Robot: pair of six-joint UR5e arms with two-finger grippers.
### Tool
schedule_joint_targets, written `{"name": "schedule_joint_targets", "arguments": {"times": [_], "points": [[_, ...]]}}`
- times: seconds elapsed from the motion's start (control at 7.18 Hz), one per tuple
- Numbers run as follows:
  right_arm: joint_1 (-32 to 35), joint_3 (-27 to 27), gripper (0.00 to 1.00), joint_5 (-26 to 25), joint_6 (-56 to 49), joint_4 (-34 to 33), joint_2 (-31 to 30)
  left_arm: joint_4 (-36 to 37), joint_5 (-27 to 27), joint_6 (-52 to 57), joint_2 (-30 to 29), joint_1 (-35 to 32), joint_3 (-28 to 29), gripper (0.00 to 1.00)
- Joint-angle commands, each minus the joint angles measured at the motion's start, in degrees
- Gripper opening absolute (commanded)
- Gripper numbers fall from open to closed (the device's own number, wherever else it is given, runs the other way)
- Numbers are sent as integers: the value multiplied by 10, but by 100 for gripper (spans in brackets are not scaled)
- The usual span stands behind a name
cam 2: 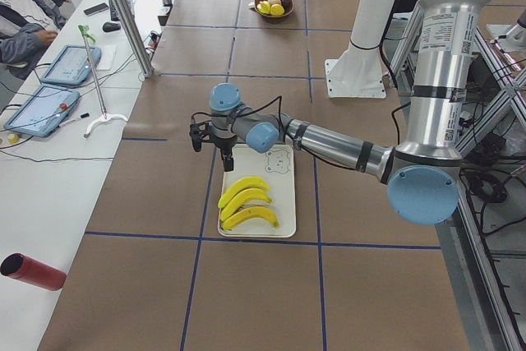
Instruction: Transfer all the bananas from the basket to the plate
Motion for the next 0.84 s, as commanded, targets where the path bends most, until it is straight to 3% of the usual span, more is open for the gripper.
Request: {"name": "schedule_joint_targets", "arguments": {"times": [0.0, 0.14, 0.42, 0.7], "points": [[5, -83, 100, 1, -2, 231, -113, -1, -10, -2, -1, 1, -1, 100], [5, -118, 100, -7, 3, 303, -148, -1, -11, -2, -1, 1, -1, 100], [4, -183, 100, -9, 53, 408, -155, -2, -11, -2, -2, 1, -1, 100], [2, -197, 100, -11, 98, 434, -153, -3, -11, -2, -2, 1, -1, 100]]}}
